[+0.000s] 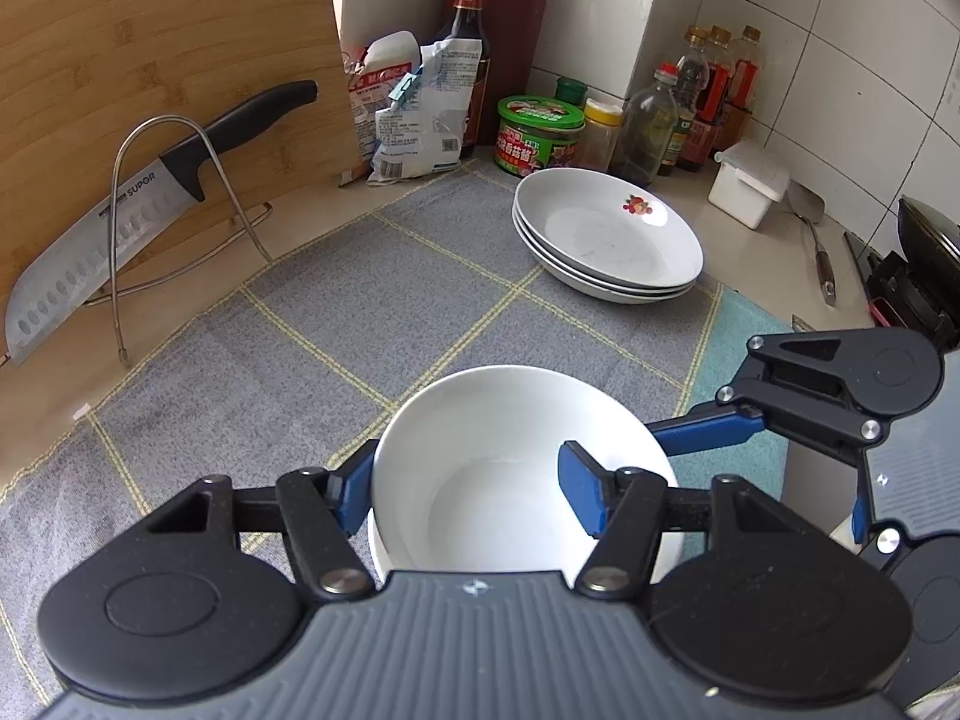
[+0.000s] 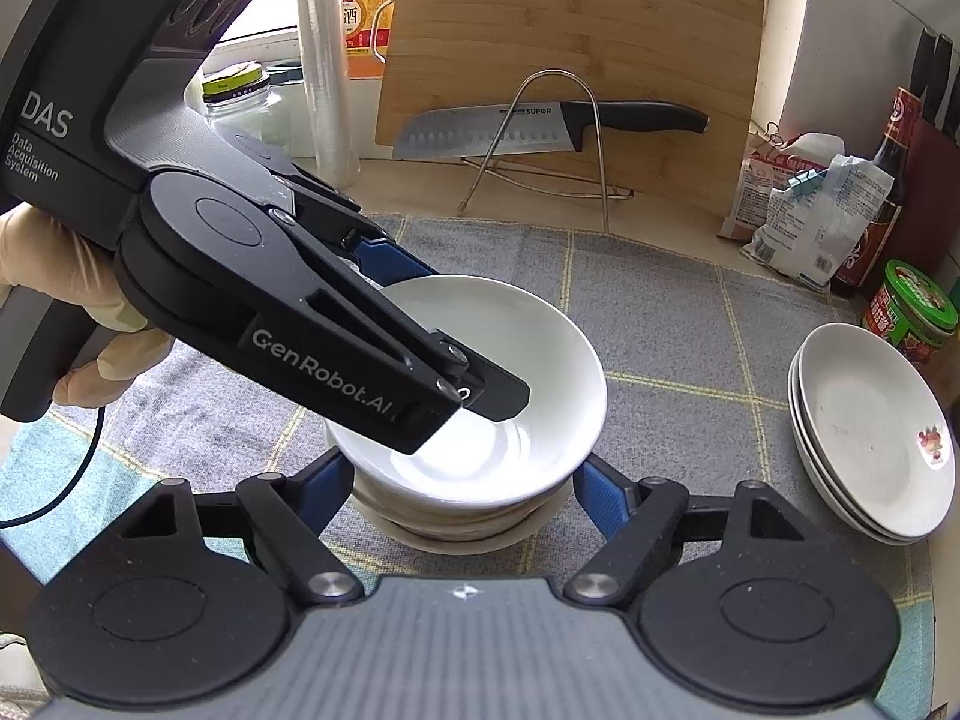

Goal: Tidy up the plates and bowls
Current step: 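Open the right tool and withdraw it from the bowl stack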

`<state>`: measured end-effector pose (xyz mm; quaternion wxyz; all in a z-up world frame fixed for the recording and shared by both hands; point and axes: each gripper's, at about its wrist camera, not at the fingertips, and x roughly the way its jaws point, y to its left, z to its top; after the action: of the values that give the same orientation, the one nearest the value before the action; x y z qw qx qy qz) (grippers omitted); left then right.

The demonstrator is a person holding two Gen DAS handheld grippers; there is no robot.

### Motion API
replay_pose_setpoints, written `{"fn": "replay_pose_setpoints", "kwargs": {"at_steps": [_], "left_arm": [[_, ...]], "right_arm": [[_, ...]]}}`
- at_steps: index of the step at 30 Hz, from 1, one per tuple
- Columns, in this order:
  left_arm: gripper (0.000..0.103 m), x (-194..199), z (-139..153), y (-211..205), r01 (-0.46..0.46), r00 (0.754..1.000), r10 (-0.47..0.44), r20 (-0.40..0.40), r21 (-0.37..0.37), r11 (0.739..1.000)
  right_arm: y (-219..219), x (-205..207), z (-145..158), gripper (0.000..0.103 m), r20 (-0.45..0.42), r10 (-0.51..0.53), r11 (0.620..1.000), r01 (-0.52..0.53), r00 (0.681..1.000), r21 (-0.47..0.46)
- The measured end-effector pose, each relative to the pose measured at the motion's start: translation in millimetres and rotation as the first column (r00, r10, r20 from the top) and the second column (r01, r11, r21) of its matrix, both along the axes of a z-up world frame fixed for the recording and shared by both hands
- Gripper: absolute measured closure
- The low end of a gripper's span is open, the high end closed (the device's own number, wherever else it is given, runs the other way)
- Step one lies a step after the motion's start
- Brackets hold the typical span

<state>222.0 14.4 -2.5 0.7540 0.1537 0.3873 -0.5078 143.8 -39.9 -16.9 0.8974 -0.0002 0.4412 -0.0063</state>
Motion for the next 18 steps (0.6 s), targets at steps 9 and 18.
{"fn": "replay_pose_setpoints", "kwargs": {"at_steps": [9,18], "left_arm": [[0.036,-0.3,-1.0,0.7,-0.003,1.000,0.003,-0.001,-0.001,1.000],[0.028,-8.5,5.8,10.3,-0.015,0.999,0.015,0.037,-0.016,1.000]], "right_arm": [[1.1,0.4,-1.1,0.013,0.004,-0.001,1.000,0.001,1.000,-0.003],[2.6,-5.7,8.8,0.000,0.065,0.016,1.000,-0.016,0.998,-0.003]]}}
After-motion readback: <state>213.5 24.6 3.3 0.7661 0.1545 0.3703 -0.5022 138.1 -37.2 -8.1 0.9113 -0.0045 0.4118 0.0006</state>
